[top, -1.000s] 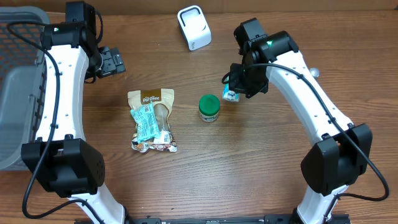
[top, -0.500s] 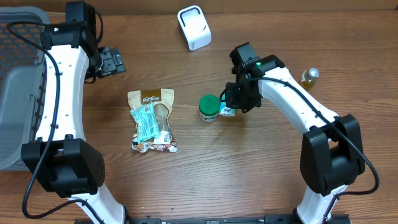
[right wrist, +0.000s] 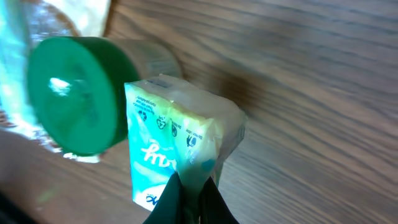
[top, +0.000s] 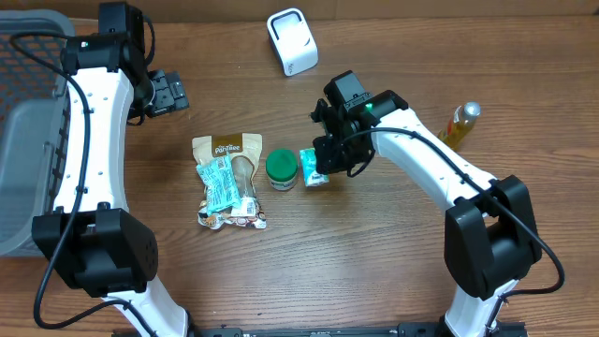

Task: Scan the item barcode

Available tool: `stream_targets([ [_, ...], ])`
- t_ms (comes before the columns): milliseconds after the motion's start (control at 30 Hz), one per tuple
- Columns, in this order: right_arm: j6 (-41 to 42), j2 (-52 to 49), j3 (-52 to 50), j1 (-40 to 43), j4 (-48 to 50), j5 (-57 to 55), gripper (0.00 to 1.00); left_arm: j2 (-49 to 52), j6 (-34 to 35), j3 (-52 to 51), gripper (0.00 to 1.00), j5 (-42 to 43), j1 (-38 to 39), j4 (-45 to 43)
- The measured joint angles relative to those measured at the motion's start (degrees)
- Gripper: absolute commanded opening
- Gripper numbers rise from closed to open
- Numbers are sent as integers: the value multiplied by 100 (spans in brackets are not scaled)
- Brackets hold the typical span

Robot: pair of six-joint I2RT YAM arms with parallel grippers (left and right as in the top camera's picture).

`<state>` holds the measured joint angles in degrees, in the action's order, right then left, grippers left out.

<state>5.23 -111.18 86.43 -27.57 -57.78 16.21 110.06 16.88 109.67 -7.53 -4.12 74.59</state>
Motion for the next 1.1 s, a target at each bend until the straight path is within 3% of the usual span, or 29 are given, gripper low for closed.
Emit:
stream_targets([
  [200,-59,0,-52,87,-205,-931,4,0,2,0,100,0,0,0],
  [467,-92,0,-599,275,118,-1322,4,0,0,0,100,2,0,-2],
  [533,-96,0,-754,323,256,-1368,20,0,2,0,99,0,0,-2],
  [567,-120,0,-809,352,330,-1447,35,0,0,0,100,0,0,-2],
  [633,-109,0,-817,361,420,-1650,41,0,2,0,100,0,0,0],
  [733,-125,0,-817,374,553,-2031,47,0,2,0,100,0,0,0],
  [933,33,0,-466,337,264,-2347,48,0,2,0,100,2,0,2],
  [1100,101,0,-247,26,195,-1950,46,0,0,0,100,0,0,0],
])
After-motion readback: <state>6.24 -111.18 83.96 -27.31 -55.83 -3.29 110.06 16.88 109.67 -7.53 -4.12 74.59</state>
